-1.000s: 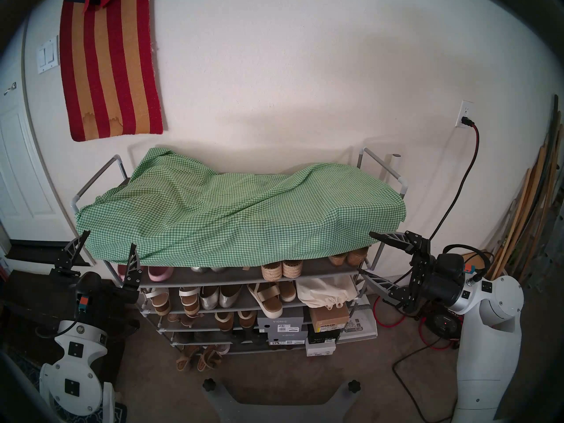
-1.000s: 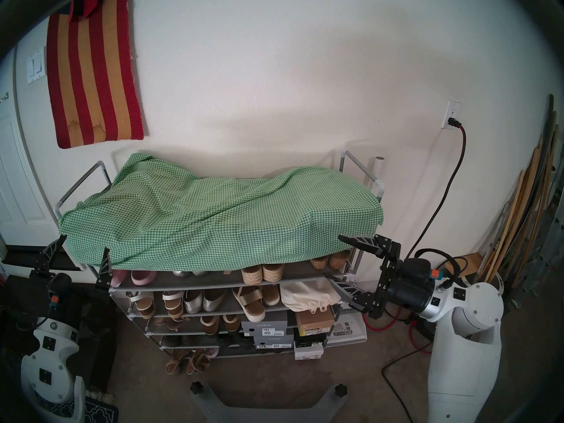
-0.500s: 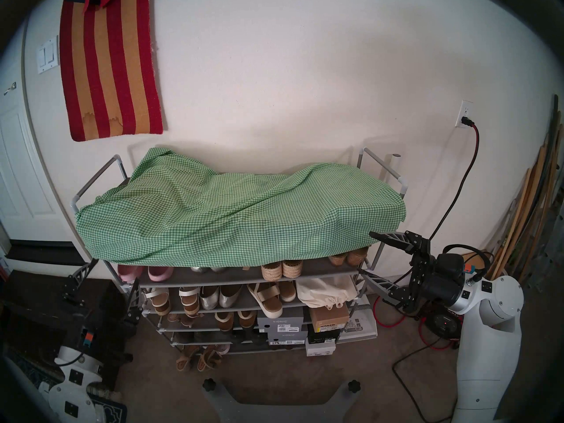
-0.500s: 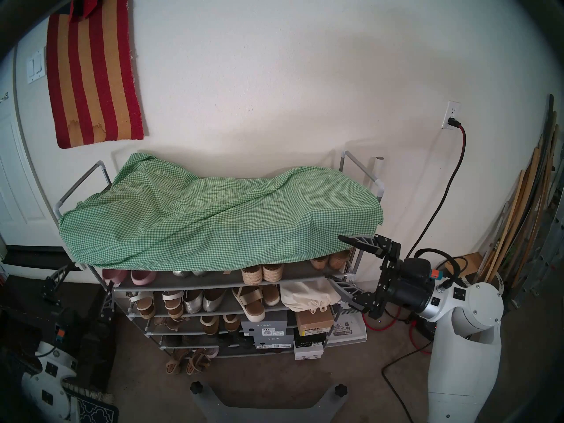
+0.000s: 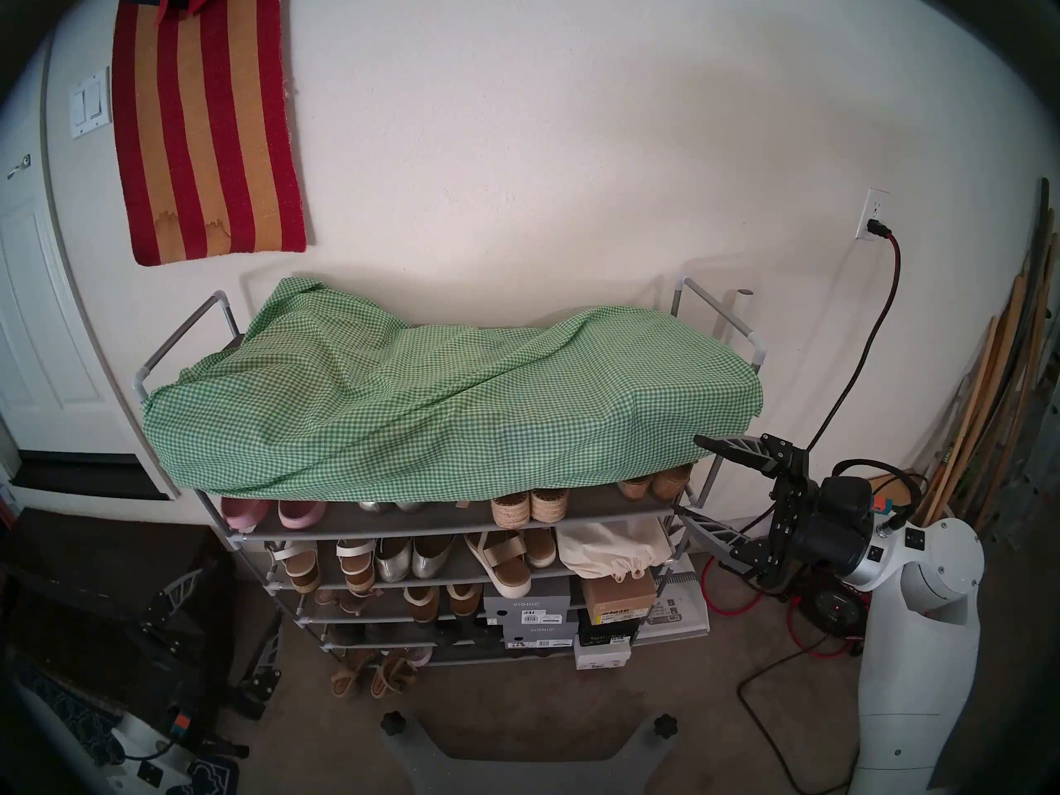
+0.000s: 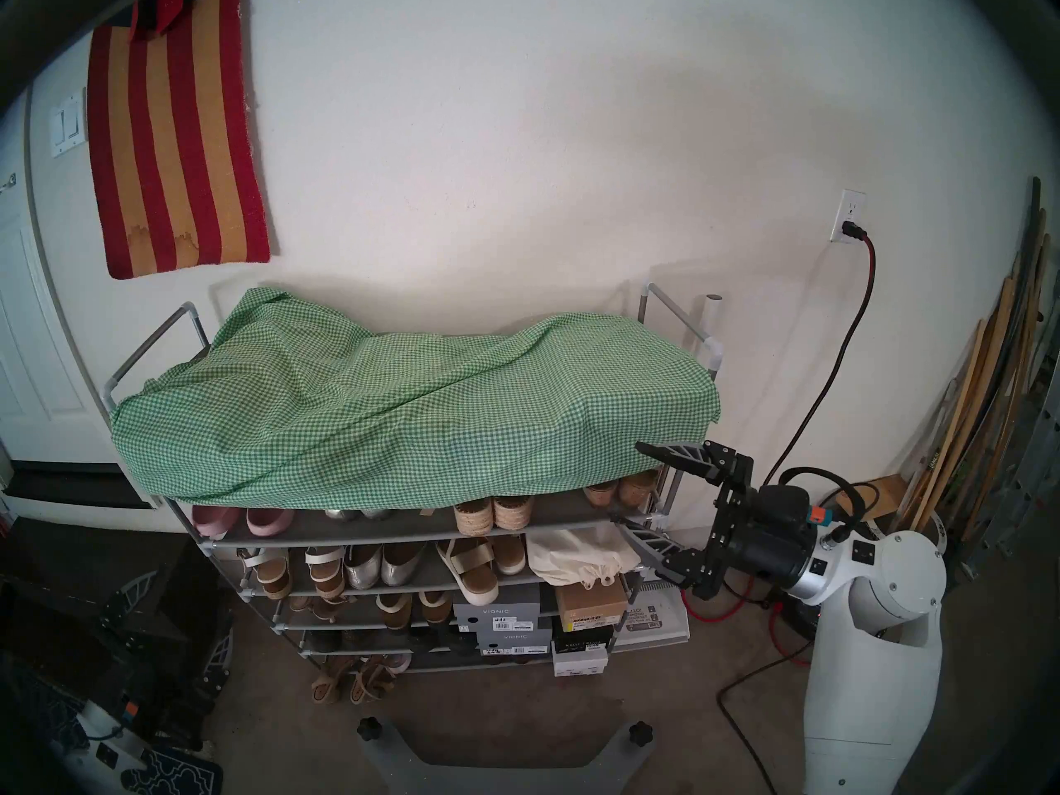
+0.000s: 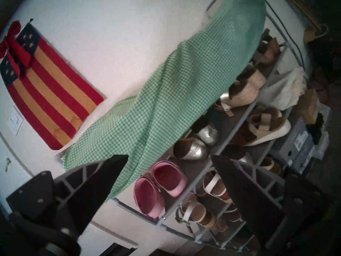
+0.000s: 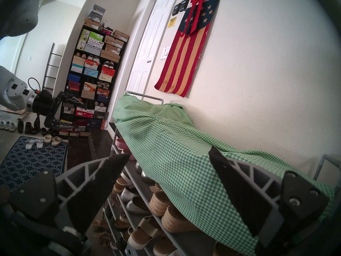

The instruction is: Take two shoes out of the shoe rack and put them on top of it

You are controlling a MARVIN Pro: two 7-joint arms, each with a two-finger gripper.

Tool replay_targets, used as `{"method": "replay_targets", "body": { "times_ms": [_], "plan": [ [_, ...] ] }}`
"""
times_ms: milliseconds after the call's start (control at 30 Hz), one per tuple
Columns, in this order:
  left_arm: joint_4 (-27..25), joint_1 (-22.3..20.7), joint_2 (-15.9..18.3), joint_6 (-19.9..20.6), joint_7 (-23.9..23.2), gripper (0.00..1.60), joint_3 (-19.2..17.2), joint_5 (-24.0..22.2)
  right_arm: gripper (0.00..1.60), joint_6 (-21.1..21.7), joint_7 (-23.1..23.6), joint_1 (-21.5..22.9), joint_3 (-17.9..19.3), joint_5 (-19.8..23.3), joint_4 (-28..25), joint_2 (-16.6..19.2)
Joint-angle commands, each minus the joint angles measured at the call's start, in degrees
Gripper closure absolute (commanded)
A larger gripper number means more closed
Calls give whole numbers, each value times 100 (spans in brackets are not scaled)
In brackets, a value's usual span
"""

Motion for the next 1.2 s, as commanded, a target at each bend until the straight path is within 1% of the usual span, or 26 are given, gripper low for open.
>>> {"method": "replay_targets", "body": {
  "times_ms": [0, 67, 133, 167, 200, 233, 300, 400, 433, 467, 500, 533, 600, 633, 667, 767, 800, 867, 900, 933, 967, 1000, 1033, 1067, 1133, 1167],
  "plan": [
    [271, -508, 252, -11, 12, 0, 88, 317, 0, 1, 2, 3, 1, -2, -1, 6],
    [356, -759, 259, 107, 9, 0, 161, 429, 0, 1, 2, 3, 1, -2, -1, 6],
    [367, -765, 476, 276, 200, 0, 322, 489, 0, 1, 2, 3, 1, -2, -1, 5],
    [402, -880, 461, 304, 158, 0, 350, 525, 0, 1, 2, 3, 1, -2, -2, 5],
    [477, -1097, 376, 301, 66, 0, 364, 595, 0, 1, 2, 3, 1, -2, -2, 5],
    [436, -967, 589, 439, 262, 0, 492, 608, 0, 1, 2, 3, 1, -2, -2, 5],
    [521, -1152, 602, 520, 250, 0, 583, 741, 0, 1, 2, 3, 1, -2, -2, 5],
    [785, -1549, 546, 577, 200, 0, 721, 1123, 0, 1, 2, 3, 1, -3, -1, 5],
    [785, -1549, 546, 577, 200, 0, 721, 1123, 0, 1, 2, 3, 1, -3, -1, 5],
    [813, -1532, 637, 643, 283, 0, 793, 1192, 0, 1, 2, 3, 1, -3, -1, 5],
    [889, -1658, 577, 623, 246, 0, 801, 1297, 0, 1, 2, 3, 1, -3, -1, 5],
    [928, -1677, 681, 688, 299, 0, 854, 1362, 0, 1, 2, 3, 1, -3, -1, 5],
    [1093, -1922, 674, 715, 267, 0, 877, 1507, 0, 1, 2, 3, 1, -3, -1, 5],
    [1090, -1861, 869, 851, 407, 0, 961, 1500, 0, 1, 2, 3, 1, -3, -1, 5],
    [1174, -2023, 824, 848, 354, 0, 951, 1558, 0, 1, 2, 3, 1, -3, -1, 5],
    [1268, -2265, 961, 1061, 434, 0, 1032, 1575, 0, 1, 2, 3, 2, -3, -2, 4],
    [1260, -2261, 1052, 1151, 495, 0, 1077, 1543, 0, 1, 2, 3, 2, -3, -2, 4],
    [1333, -2482, 1076, 1272, 489, 0, 1120, 1536, 0, 0, 2, 3, 2, -3, -2, 4],
    [1276, -2436, 1190, 1394, 515, 0, 1175, 1446, 0, 0, 2, 3, 2, -3, -2, 4],
    [1387, -2687, 1112, 1390, 396, 0, 1165, 1473, 0, 0, 2, 3, 2, -3, -2, 4],
    [1322, -2592, 1275, 1525, 473, 0, 1246, 1409, 0, 0, 2, 3, 2, -3, -2, 3],
    [1350, -2668, 1306, 1579, 457, 0, 1283, 1407, 0, 0, 2, 3, 2, -3, -2, 3],
    [1507, -2977, 1192, 1551, 314, 0, 1277, 1462, 0, 0, 3, 3, 2, -3, -2, 3],
    [1440, -2883, 1366, 1709, 363, 0, 1371, 1354, 0, 0, 3, 3, 2, -3, -2, 3],
    [1504, -3059, 1412, 1798, 252, 0, 1435, 1267, 0, 1, 3, 3, 2, -3, -2, 3],
    [1460, -3020, 1516, 1873, 237, 0, 1485, 1186, 0, 1, 3, 3, 2, -3, -2, 3]
  ]
}}
